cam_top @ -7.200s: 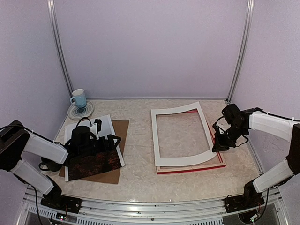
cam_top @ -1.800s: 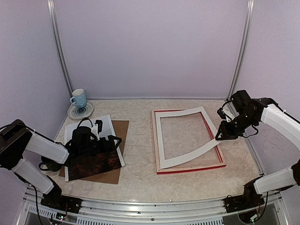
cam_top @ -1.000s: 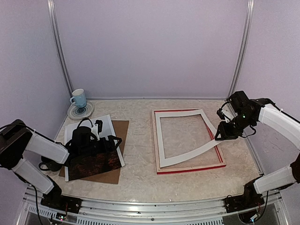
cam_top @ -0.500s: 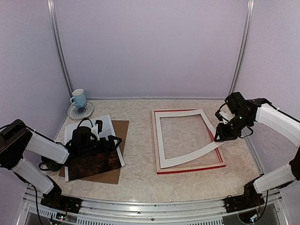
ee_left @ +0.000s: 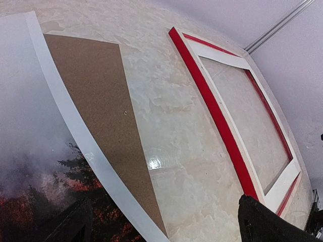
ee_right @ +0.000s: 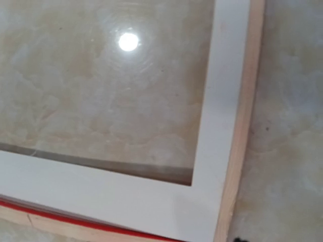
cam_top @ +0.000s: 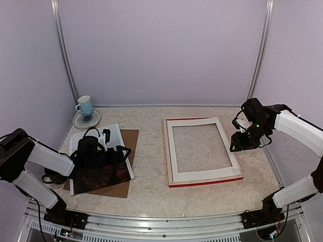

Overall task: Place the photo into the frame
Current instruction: Place the mat board on the glass panel, then adjust the mat board under the glass panel, then move the frame body to the center of the board, then pick up the photo from the backboard.

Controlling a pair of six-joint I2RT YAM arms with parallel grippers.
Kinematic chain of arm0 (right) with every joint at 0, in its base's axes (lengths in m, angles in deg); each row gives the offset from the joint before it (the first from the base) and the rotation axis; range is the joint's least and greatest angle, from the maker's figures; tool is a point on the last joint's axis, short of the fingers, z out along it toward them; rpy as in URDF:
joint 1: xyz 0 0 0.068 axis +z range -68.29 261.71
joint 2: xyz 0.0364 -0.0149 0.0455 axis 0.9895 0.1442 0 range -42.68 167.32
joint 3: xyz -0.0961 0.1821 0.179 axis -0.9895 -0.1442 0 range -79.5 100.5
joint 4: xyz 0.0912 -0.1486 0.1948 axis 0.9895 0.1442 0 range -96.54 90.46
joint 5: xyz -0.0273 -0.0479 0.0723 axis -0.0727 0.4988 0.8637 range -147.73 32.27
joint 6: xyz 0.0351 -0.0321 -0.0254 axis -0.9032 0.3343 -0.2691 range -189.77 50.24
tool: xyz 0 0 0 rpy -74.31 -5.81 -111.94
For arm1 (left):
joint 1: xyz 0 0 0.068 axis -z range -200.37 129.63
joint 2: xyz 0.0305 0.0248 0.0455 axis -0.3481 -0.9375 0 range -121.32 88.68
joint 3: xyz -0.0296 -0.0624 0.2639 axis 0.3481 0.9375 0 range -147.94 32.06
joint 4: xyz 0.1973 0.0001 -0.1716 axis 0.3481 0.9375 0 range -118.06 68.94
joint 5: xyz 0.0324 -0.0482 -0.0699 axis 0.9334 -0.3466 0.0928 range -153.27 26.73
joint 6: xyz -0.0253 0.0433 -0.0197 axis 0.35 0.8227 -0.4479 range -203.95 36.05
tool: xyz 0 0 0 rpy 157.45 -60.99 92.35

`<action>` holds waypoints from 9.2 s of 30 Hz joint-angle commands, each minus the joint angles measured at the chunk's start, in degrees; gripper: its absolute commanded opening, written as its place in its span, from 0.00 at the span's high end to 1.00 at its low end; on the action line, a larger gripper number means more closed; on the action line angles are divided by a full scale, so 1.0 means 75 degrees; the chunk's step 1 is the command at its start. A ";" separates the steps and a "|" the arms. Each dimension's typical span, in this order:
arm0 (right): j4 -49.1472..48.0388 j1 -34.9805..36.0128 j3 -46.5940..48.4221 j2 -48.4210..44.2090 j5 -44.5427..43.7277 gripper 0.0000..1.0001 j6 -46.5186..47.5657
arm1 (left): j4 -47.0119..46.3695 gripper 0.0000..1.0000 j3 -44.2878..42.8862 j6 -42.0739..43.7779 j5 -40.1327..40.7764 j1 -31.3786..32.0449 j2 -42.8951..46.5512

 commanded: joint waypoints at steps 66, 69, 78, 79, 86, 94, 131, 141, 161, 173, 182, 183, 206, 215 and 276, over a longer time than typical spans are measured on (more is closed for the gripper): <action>-0.4947 -0.0623 -0.0087 0.3621 0.0100 0.16 -0.0920 | -0.0191 0.01 0.0034 -0.0043 -0.0249 -0.0067 -0.0031; -0.4954 -0.0624 -0.0103 0.3651 0.0195 0.16 -0.0895 | -0.0208 0.01 0.0031 -0.0043 -0.0239 -0.0067 -0.0053; -0.5007 -0.0624 -0.0164 0.3687 0.0495 0.15 -0.0871 | -0.0226 0.01 0.0021 -0.0056 -0.0267 -0.0067 -0.0091; -0.5017 -0.0624 -0.0175 0.3631 0.0484 0.15 -0.0868 | -0.0226 0.01 0.0019 -0.0055 -0.0269 -0.0067 -0.0108; -0.4902 -0.0621 0.0013 0.3213 0.0347 0.15 -0.0863 | -0.0249 0.01 0.0019 -0.0067 -0.0288 -0.0067 -0.0132; -0.4689 -0.0646 -0.0002 0.2990 -0.0360 0.17 -0.0789 | -0.0227 0.01 0.0020 -0.0064 -0.0306 -0.0067 -0.0082; -0.5553 -0.1222 -0.0797 0.3445 0.0607 0.69 -0.1139 | -0.0285 0.01 0.0010 -0.0090 -0.0375 -0.0067 -0.0126; -0.5724 -0.0999 -0.0793 0.3483 0.0545 0.79 -0.1185 | -0.0321 0.01 0.0017 -0.0125 -0.0402 -0.0067 -0.0159; -0.5971 -0.0093 -0.0430 0.3945 0.0347 0.83 -0.1525 | -0.0297 0.01 0.0052 -0.0123 -0.0385 -0.0067 -0.0090; -0.5019 -0.0073 0.0070 0.3142 -0.0176 0.56 -0.1295 | -0.0297 0.01 0.0043 -0.0119 -0.0363 -0.0067 -0.0102; -0.4468 0.0384 0.0656 0.2695 0.0087 0.40 -0.1115 | -0.0308 0.01 0.0064 -0.0125 -0.0270 -0.0056 -0.0103; -0.4438 0.0517 0.0745 0.2728 0.0209 0.38 -0.1109 | -0.0302 0.01 0.0067 -0.0122 -0.0247 -0.0055 -0.0103; -0.3828 0.4033 0.5261 0.6253 0.2293 0.28 -0.1587 | 0.1589 0.01 0.0001 0.0276 0.1263 -0.0020 0.1746; -0.3472 0.4637 0.6800 0.7729 0.2878 0.28 -0.1779 | 0.2227 0.01 0.0378 -0.0014 0.1990 -0.0020 0.2558; -0.3490 0.4860 0.7464 0.9348 0.6196 0.37 -0.2032 | 0.0782 0.01 0.0955 -0.0818 0.1389 -0.0009 0.1280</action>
